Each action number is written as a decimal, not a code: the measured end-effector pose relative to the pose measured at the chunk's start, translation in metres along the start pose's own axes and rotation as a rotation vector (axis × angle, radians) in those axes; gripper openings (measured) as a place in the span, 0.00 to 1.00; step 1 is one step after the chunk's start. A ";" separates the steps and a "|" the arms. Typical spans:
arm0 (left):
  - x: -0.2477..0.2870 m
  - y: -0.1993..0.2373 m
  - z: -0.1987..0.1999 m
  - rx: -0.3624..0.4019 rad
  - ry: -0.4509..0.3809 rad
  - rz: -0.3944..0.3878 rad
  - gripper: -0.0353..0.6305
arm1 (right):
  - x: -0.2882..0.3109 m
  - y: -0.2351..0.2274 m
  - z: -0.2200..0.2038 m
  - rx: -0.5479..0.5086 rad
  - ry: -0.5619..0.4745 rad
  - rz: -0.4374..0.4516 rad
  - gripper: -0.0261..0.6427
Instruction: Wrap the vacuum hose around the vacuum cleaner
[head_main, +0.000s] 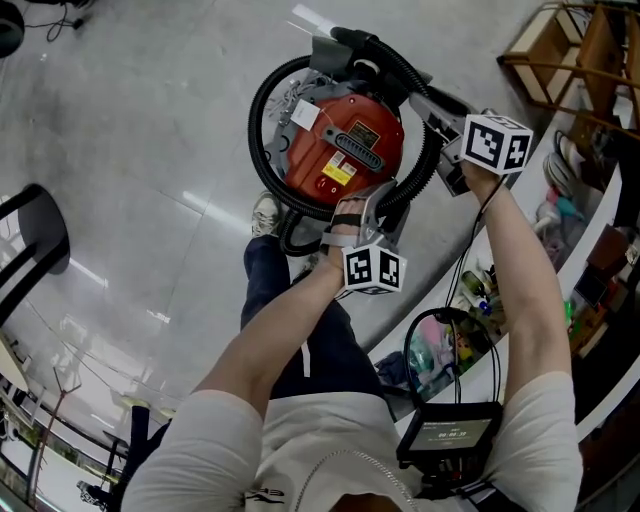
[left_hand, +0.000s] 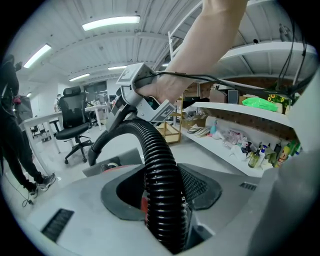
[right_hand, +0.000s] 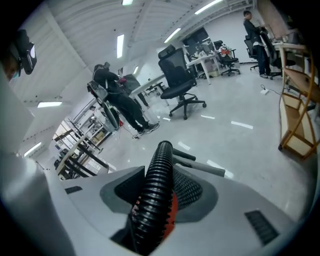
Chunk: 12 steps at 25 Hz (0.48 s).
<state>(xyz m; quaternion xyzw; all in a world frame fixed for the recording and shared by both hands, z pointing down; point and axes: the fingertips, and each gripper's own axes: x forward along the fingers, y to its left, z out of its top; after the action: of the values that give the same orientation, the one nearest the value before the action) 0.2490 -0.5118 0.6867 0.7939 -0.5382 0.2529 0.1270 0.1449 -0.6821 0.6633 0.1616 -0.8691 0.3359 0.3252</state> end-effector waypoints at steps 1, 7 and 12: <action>0.000 0.000 -0.002 -0.006 0.004 0.000 0.31 | 0.004 0.004 -0.001 -0.014 0.012 0.013 0.31; 0.000 0.003 -0.012 -0.032 0.020 -0.002 0.31 | 0.027 0.019 -0.008 -0.065 0.097 0.088 0.31; 0.000 -0.005 -0.021 -0.037 0.047 -0.032 0.31 | 0.034 0.012 -0.024 -0.057 0.178 0.101 0.31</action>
<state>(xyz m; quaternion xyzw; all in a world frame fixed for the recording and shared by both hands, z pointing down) 0.2478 -0.5005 0.7044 0.7936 -0.5269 0.2596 0.1586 0.1250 -0.6585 0.6939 0.0777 -0.8530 0.3399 0.3884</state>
